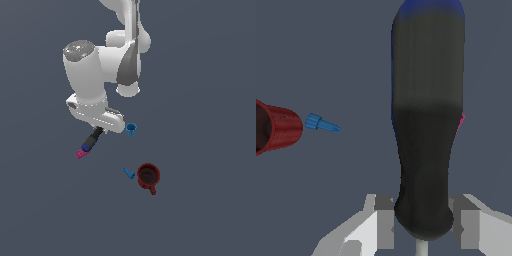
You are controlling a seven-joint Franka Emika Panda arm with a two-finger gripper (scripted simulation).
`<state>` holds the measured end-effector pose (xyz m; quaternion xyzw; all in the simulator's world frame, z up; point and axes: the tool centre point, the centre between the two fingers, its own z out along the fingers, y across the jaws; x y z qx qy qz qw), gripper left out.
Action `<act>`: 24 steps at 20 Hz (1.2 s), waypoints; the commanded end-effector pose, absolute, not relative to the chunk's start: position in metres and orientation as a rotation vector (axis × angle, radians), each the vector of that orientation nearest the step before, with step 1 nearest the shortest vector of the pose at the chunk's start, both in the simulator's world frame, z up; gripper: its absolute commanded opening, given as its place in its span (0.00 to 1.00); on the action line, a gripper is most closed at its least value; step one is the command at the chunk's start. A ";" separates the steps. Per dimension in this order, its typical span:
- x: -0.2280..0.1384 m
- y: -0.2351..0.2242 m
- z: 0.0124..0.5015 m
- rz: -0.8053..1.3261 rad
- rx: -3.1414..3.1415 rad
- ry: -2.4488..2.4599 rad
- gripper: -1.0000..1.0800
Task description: Pick up a designated object from a clutter of objects.
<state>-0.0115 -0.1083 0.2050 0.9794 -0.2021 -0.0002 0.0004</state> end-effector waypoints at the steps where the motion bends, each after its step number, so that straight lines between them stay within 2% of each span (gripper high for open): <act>1: -0.008 -0.109 0.231 0.000 3.075 -0.635 0.00; 15: 0.018 -0.115 0.368 0.000 3.076 -0.634 0.00; 24: 0.031 -0.117 0.425 0.000 3.077 -0.634 0.00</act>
